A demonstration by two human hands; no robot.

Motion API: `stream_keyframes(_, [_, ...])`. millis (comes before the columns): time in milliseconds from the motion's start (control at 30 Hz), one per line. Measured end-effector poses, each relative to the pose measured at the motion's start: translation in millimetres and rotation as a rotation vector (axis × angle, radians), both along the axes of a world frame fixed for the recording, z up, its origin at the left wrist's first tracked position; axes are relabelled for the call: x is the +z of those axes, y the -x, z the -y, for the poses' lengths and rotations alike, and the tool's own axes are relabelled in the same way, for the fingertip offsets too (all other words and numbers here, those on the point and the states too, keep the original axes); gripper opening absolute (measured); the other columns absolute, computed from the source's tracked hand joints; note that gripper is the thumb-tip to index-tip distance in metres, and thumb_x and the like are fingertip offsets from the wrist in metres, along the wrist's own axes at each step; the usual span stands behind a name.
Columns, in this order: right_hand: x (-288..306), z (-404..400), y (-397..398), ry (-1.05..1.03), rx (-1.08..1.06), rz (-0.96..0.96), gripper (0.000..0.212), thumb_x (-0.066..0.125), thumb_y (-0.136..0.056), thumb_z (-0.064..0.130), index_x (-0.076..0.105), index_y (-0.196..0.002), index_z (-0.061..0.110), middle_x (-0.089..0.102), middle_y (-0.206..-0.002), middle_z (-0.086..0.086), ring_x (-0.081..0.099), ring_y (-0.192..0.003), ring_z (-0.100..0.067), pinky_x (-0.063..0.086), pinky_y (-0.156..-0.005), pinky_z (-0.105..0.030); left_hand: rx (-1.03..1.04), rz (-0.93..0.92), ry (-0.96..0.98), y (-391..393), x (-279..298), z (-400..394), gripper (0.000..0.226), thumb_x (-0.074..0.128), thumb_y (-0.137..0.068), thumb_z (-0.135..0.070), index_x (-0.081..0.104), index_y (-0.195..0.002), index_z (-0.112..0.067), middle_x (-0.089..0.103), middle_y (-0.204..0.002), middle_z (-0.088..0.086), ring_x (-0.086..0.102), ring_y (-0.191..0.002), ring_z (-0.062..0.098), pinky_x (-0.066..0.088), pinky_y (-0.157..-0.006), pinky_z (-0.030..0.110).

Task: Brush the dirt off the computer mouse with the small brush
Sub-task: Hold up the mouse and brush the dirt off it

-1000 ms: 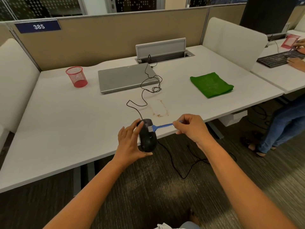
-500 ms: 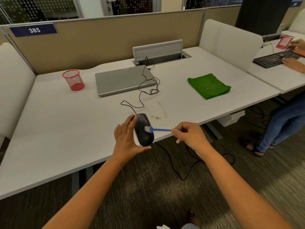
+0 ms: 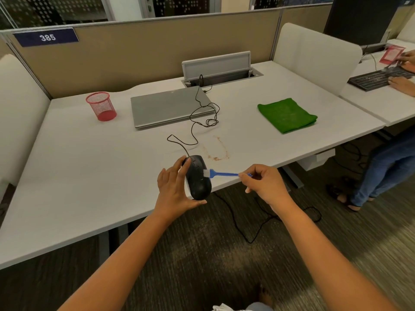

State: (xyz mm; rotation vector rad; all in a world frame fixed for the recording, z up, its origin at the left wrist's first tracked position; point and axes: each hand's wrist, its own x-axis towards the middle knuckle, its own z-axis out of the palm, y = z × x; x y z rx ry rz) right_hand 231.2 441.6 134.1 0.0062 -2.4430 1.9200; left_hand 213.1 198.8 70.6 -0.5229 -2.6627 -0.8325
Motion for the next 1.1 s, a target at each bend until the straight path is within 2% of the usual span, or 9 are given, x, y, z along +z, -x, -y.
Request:
stream_keyframes(133, [-1.6,1.9,-5.3,-0.062,0.109,0.038,0.022,0.071,-0.078,0.012,0.064,-0.059,0.021,0.061,-0.049,0.013,0.058,-0.045,-0.005,0.045,-0.05,-0.013,0.016,0.012,0.0,0.3,-3.0,2.0,0.12,0.078,-0.054,-0.058,-0.001,-0.142,-0.039,0.013,-0.152,0.004,0.005,-0.137,0.011,0.0,-0.11,0.046])
stream_keyframes(267, [3.7,7.8,0.8,0.013,0.03,0.022,0.017,0.071,-0.079,0.014,0.066,-0.064,0.021,0.061,-0.051,0.013,0.057,-0.045,-0.003,0.047,-0.051,-0.013,-0.007,-0.005,0.068,-1.7,-7.7,5.8,0.12,0.077,-0.055,-0.059,0.002,-0.144,-0.032,0.008,-0.152,0.001,0.009,-0.137,0.018,0.0,-0.11,0.047])
stream_keyframes(333, [7.5,11.9,5.2,-0.032,-0.007,0.003,0.015,0.071,-0.079,0.016,0.066,-0.065,0.021,0.061,-0.055,0.011,0.057,-0.046,-0.002,0.049,-0.053,-0.014,-0.024,-0.01,0.089,-2.5,-7.9,5.3,0.118,0.073,-0.055,-0.063,0.003,-0.144,-0.031,0.006,-0.151,0.0,0.011,-0.136,0.02,0.0,-0.11,0.047])
stream_keyframes(500, [14.2,17.6,5.7,-0.09,0.101,0.027,0.019,0.071,-0.077,0.013,0.064,-0.061,0.021,0.059,-0.052,0.011,0.058,-0.044,-0.004,0.045,-0.05,-0.012,-0.012,-0.005,0.092,-1.0,-4.3,6.9,0.118,0.071,-0.054,-0.063,0.0,-0.144,-0.034,0.009,-0.152,0.001,0.013,-0.135,0.022,0.001,-0.11,0.048])
stream_keyframes(667, [21.0,19.0,12.8,-0.092,-0.052,-0.033,0.021,0.07,-0.079,0.016,0.061,-0.06,0.022,0.057,-0.053,0.007,0.051,-0.041,0.001,0.04,-0.046,-0.007,-0.074,-0.029,0.148,-1.1,-3.6,5.2,0.119,0.076,-0.055,-0.059,0.001,-0.143,-0.035,0.007,-0.15,-0.003,0.013,-0.135,0.024,0.0,-0.109,0.05])
stream_keyframes(800, [21.3,22.6,9.5,-0.127,0.036,-0.021,0.022,0.071,-0.077,0.016,0.061,-0.058,0.022,0.055,-0.045,0.014,0.049,-0.04,-0.001,0.042,-0.047,-0.01,-0.08,-0.034,0.175,-0.2,-5.8,3.3,0.123,0.081,-0.053,-0.054,-0.001,-0.143,-0.038,0.008,-0.15,-0.002,0.015,-0.134,0.025,0.002,-0.109,0.05])
stream_keyframes(933, [21.5,20.7,12.7,-0.084,-0.062,-0.033,0.021,0.07,-0.078,0.017,0.061,-0.06,0.022,0.054,-0.053,0.01,0.047,-0.044,-0.001,0.042,-0.053,-0.018,-0.094,-0.043,0.186,-0.3,-7.4,0.5,0.121,0.08,-0.055,-0.056,0.0,-0.144,-0.035,0.009,-0.15,0.0,0.016,-0.134,0.026,0.003,-0.109,0.051])
stream_keyframes(1000, [21.2,21.6,13.0,-0.111,-0.085,-0.046,0.021,0.07,-0.078,0.018,0.061,-0.06,0.022,0.054,-0.056,0.008,0.047,-0.048,-0.001,0.04,-0.052,-0.015,-0.09,-0.054,0.174,-0.6,-8.1,-1.6,0.121,0.081,-0.054,-0.053,0.001,-0.143,-0.034,0.009,-0.15,0.0,0.016,-0.134,0.026,0.003,-0.109,0.051])
stream_keyframes(1100, [18.9,24.7,10.4,-0.14,0.0,-0.043,0.02,0.071,-0.077,0.017,0.061,-0.059,0.022,0.053,-0.052,0.013,0.046,-0.046,0.005,0.037,-0.048,-0.007,-0.079,-0.059,0.155,-1.1,-8.7,-2.2,0.124,0.083,-0.053,-0.051,-0.002,-0.143,-0.035,0.007,-0.15,0.0,0.014,-0.135,0.026,0.003,-0.109,0.051])
